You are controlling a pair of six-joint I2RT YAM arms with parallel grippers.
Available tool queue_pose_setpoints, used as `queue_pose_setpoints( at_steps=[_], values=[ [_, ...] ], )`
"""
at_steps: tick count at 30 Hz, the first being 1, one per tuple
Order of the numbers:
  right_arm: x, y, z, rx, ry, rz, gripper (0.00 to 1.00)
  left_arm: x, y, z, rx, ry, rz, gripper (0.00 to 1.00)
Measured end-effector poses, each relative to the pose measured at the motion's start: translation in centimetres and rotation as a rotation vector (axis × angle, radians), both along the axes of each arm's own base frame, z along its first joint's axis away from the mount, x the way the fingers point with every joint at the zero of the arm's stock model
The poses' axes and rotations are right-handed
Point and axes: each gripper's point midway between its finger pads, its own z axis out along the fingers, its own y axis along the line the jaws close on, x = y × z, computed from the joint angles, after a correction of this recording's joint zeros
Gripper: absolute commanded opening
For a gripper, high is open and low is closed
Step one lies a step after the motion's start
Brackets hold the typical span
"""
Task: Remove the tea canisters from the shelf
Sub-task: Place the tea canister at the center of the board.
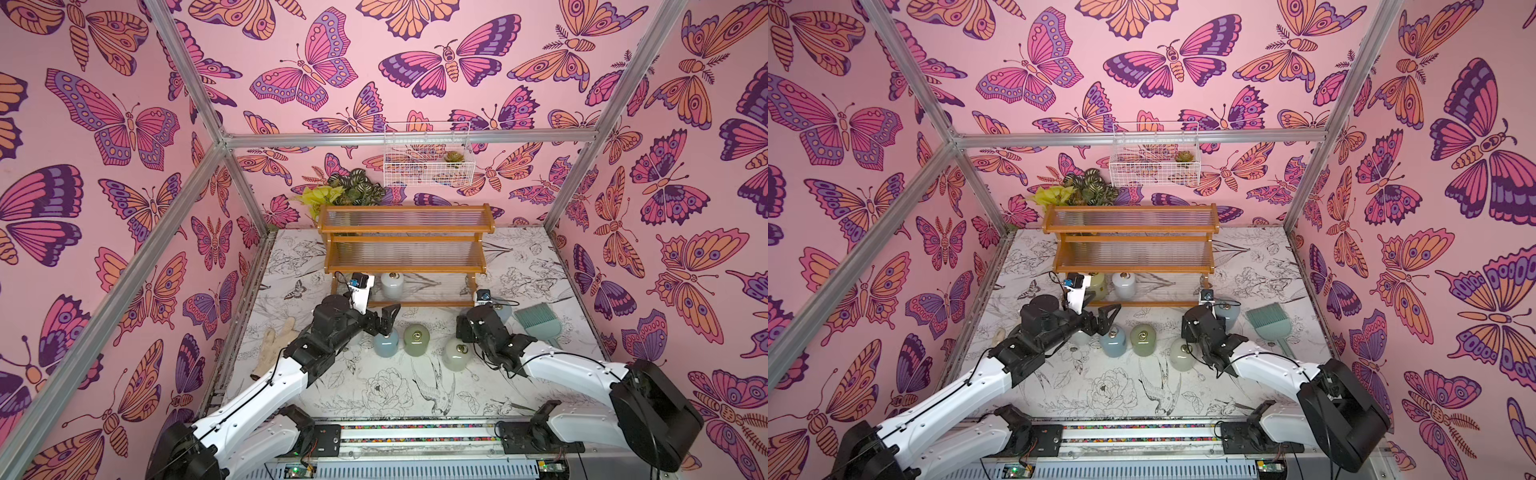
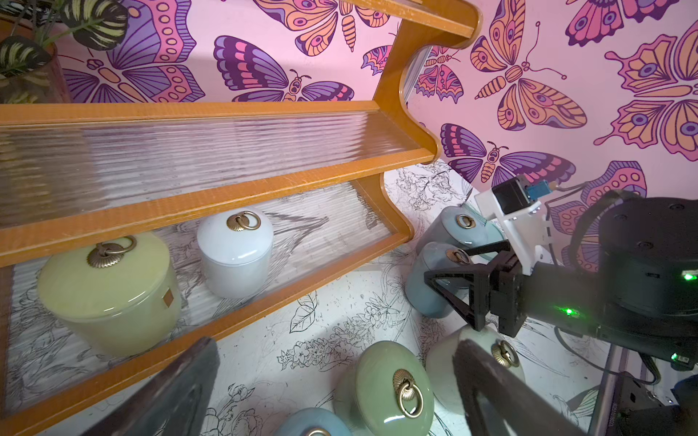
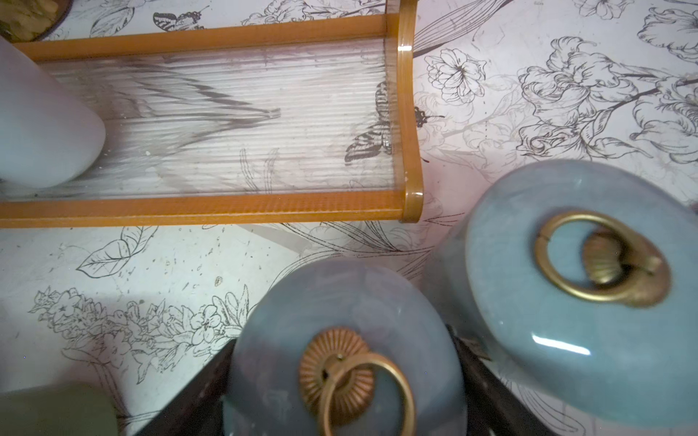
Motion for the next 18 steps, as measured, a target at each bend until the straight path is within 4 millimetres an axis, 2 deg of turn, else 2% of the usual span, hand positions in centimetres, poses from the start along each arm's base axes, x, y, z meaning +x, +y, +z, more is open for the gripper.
queue_pose_setpoints(
  at_steps=[8,18],
  values=[
    [0.0,-0.2,0.1,0.012,-0.009,-0.021,0.87,0.1,0.0,-0.3,0.006,0.006,0.006,1.0],
    [1.0,0.5,3.4,0.047,-0.08,-0.012,0.92,0.1,0.2,0.0,0.004,-0.001,0.012,1.0]
  ],
)
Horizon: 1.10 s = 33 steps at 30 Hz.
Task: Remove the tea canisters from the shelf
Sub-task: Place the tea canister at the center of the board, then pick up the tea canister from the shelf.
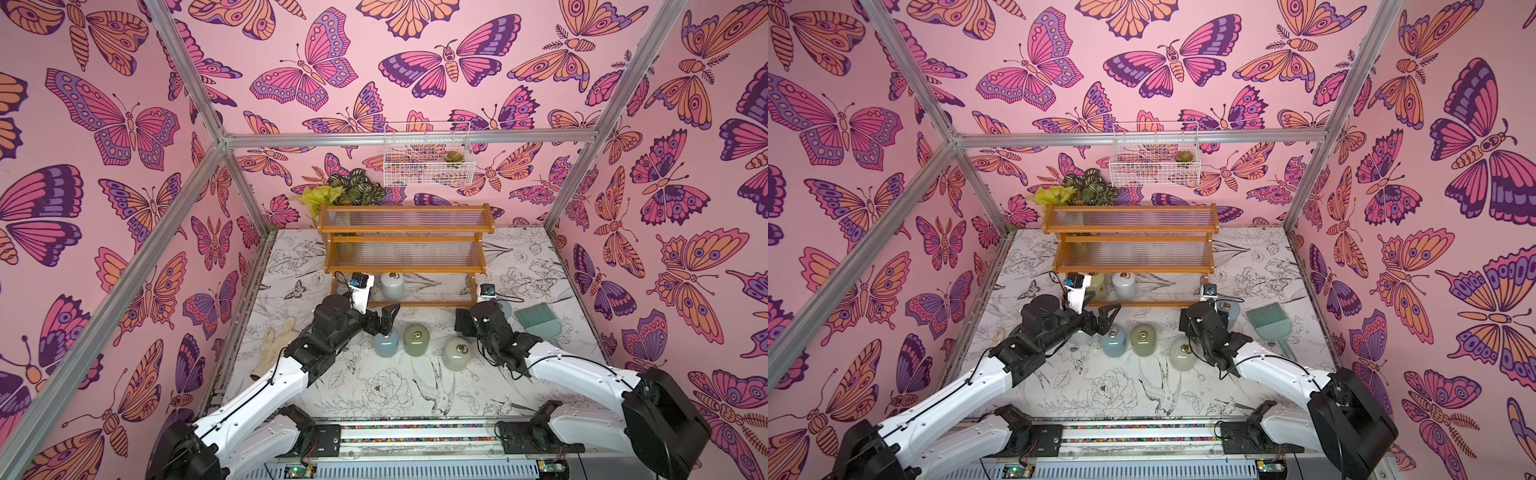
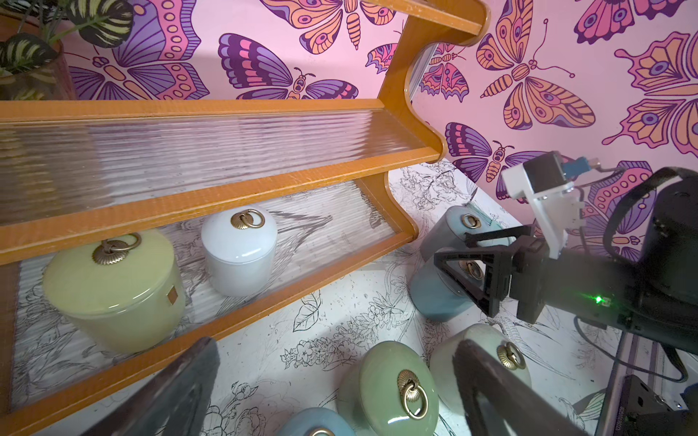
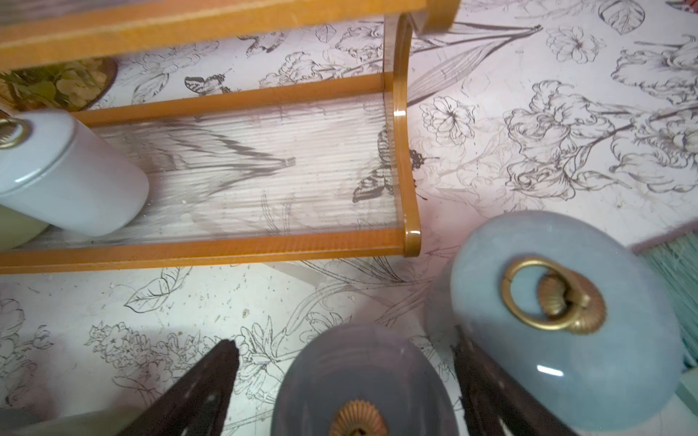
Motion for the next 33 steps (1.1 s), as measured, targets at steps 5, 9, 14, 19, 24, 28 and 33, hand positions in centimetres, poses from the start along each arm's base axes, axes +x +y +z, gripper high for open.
queue_pose_setpoints(
  at_steps=[5,9,14,19,24,28,33],
  values=[
    [1.2,1.1,2.6,0.004,-0.05,0.035,0.93,0.0,0.4,0.4,-0.003,-0.012,0.018,1.0],
    [2.8,2.9,5.1,0.017,-0.092,0.079,0.93,0.2,0.9,1.3,-0.039,-0.023,0.032,1.0],
    [5.1,6.7,5.8,0.026,-0.101,0.172,0.94,0.7,2.3,1.2,-0.097,0.001,0.058,1.0],
    [6.1,11.4,4.3,0.012,-0.091,0.295,0.94,0.7,3.6,0.3,-0.149,0.047,0.074,1.0],
    [7.0,16.0,2.4,0.024,-0.083,0.397,0.95,0.2,4.1,0.4,-0.208,0.055,0.056,1.0],
    [7.8,18.4,1.6,0.037,-0.086,0.44,0.96,-0.1,4.1,0.4,-0.244,0.055,0.039,1.0],
    [8.5,21.1,1.6,0.041,-0.125,0.487,0.99,-0.3,4.0,0.0,-0.273,0.061,0.021,1.0]
  ],
)
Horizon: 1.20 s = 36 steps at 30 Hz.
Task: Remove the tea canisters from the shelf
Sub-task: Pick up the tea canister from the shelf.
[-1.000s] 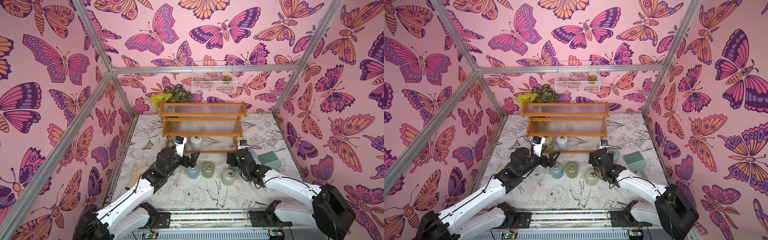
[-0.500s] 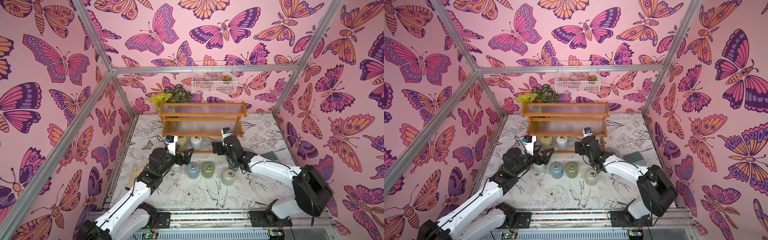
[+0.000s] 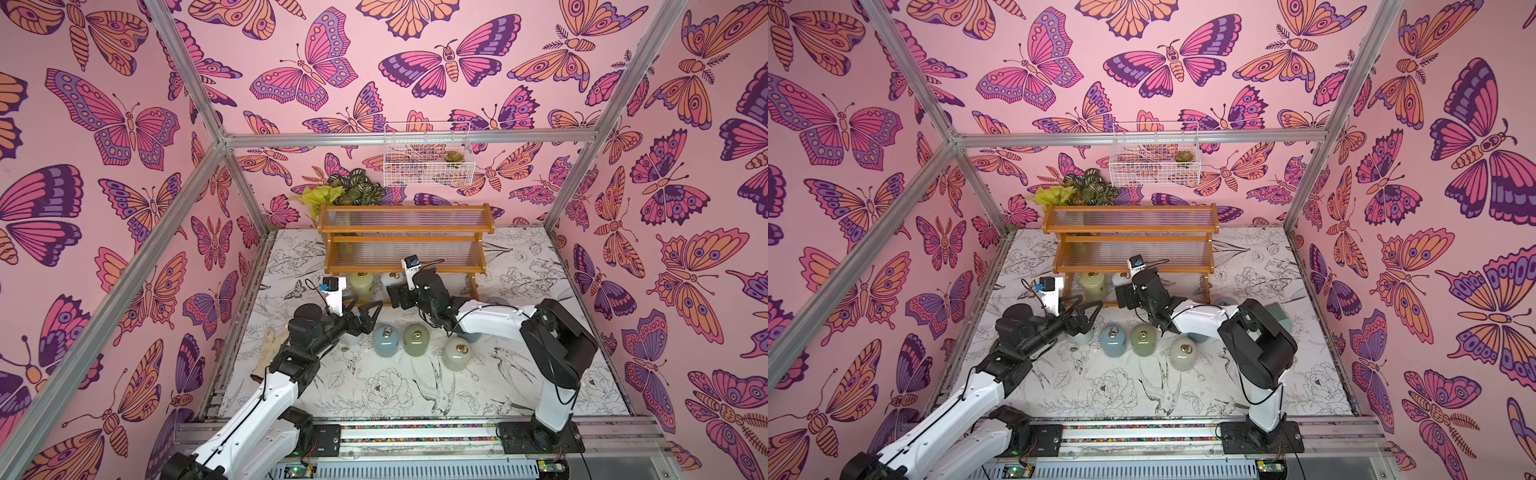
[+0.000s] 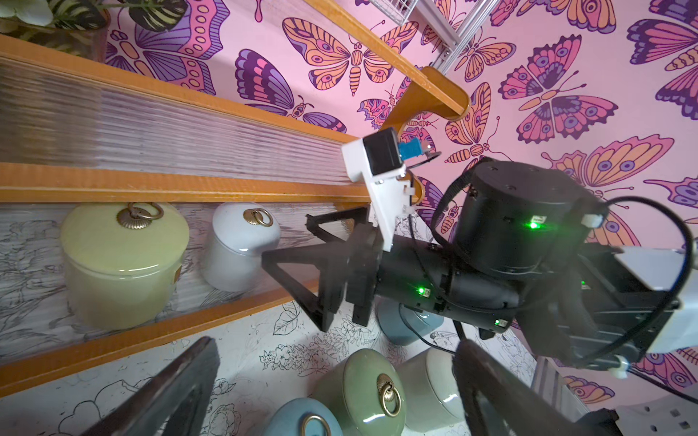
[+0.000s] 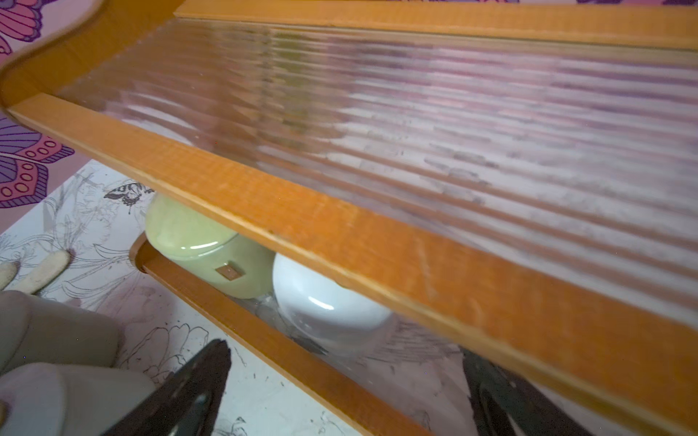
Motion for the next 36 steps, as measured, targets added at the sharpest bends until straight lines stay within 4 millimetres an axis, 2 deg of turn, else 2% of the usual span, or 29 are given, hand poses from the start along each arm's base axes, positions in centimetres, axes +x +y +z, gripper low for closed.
queue_pose_setpoints(
  at_steps=[6,20,28,32,36],
  values=[
    [1.1,2.2,-1.1,-0.026,-0.001,0.02,0.99,0.0,-0.2,0.4,-0.014,-0.013,-0.015,1.0],
    [3.7,2.6,-2.3,-0.071,-0.035,-0.06,0.99,0.0,-0.3,0.2,-0.011,-0.007,-0.021,1.0],
    [4.4,2.3,-3.0,-0.092,-0.043,-0.098,0.88,0.1,-0.2,0.2,-0.01,-0.008,-0.018,1.0],
    [4.5,2.4,-2.8,-0.091,-0.053,-0.093,0.79,0.1,-0.2,0.2,-0.01,-0.008,-0.018,1.0],
    [4.5,2.5,-2.7,-0.09,-0.058,-0.087,0.76,0.1,-0.2,0.1,-0.007,-0.007,-0.018,1.0]
  ],
)
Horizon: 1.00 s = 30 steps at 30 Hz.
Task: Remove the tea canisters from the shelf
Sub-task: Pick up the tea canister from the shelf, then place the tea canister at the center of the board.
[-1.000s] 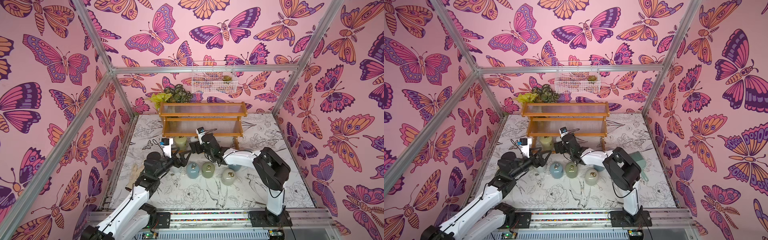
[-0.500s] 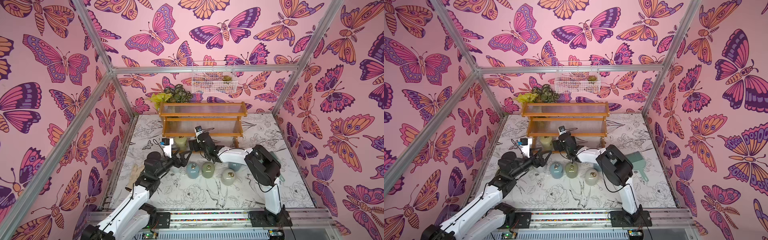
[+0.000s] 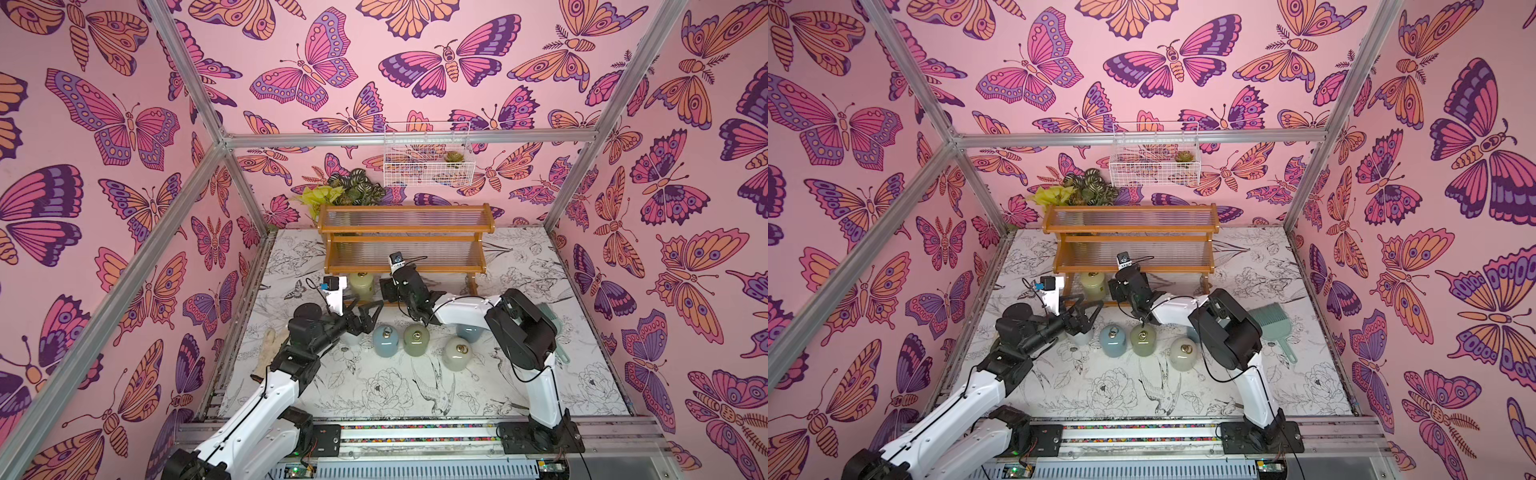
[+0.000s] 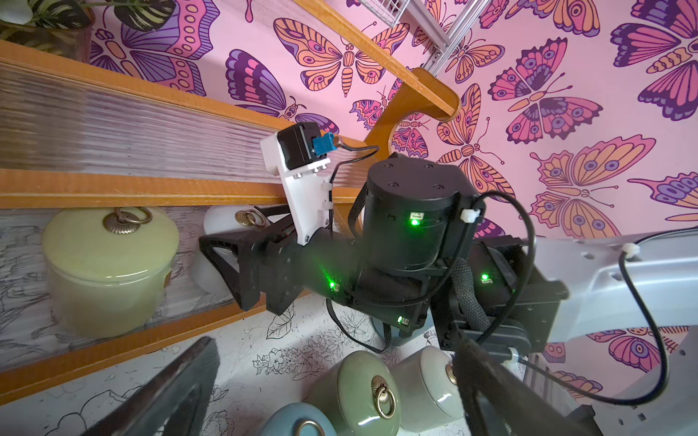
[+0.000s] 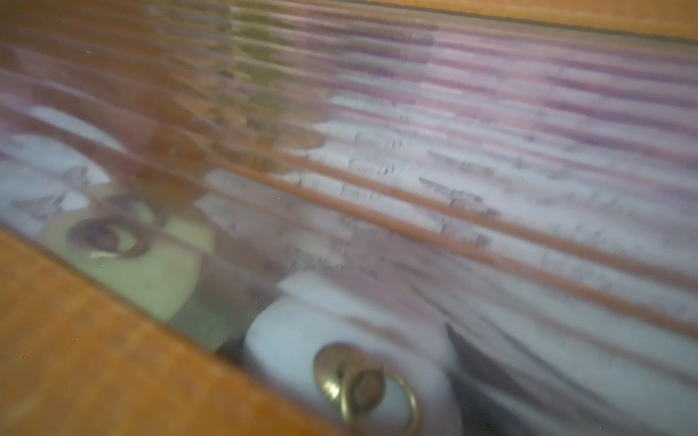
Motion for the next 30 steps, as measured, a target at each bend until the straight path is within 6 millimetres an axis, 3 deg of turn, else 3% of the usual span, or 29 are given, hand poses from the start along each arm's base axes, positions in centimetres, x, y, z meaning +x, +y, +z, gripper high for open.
queue_pose_setpoints(
  at_steps=[11,16,24,30],
  values=[
    [-0.9,-0.5,0.1,-0.002,-0.013,0.026,0.76,-0.1,0.2,-0.2,0.016,0.005,0.011,1.0],
    [-2.3,-2.0,0.7,-0.007,-0.012,0.027,0.77,0.0,0.5,-0.5,0.03,0.016,0.022,1.0],
    [-4.4,-4.5,3.4,-0.004,-0.042,0.023,0.77,0.0,0.5,-0.5,0.031,0.017,0.026,1.0],
    [-6.1,-7.4,4.9,-0.014,-0.066,-0.019,0.78,0.0,0.8,-0.7,0.04,0.028,0.045,1.0]
  ],
)
